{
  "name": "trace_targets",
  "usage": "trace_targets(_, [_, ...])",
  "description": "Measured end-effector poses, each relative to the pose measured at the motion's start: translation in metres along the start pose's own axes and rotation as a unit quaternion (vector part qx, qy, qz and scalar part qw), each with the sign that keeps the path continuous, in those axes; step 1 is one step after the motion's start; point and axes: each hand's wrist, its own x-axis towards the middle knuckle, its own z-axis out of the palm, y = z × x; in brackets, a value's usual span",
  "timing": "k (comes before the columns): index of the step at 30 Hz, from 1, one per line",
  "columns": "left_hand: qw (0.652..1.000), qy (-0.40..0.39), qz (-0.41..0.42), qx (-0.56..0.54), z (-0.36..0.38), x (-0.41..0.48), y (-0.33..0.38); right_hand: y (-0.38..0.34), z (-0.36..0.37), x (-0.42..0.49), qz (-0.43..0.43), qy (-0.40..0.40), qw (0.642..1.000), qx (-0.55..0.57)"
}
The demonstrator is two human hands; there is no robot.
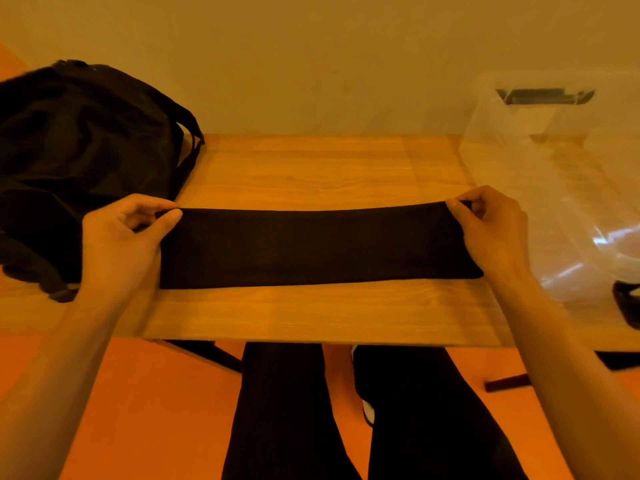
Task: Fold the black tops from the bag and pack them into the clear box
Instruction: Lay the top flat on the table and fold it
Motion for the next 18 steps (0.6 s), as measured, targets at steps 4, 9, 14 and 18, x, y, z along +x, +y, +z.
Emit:
trace_targets(4, [1.0, 0.01, -0.006, 0.016, 0.008, 0.014, -0.004, 0.0, 0.004, 0.004, 0.018, -0.005, 0.999, -0.049])
trace_targets(9, [0.997, 0.003, -0.027, 0.066, 0.023, 0.026, -0.004, 0.001, 0.004, 0.004, 0.024, -0.005, 0.997, -0.07])
trace_targets(14, [0.992, -0.014, -0.039, 0.12, 0.028, 0.025, -0.014, -0.001, 0.009, 0.003, 0.031, 0.01, 0.993, -0.112])
trace_targets(18, [0.989, -0.007, -0.044, 0.139, 0.03, 0.022, -0.015, -0.003, 0.012, 0.003, 0.026, 0.021, 0.989, -0.145])
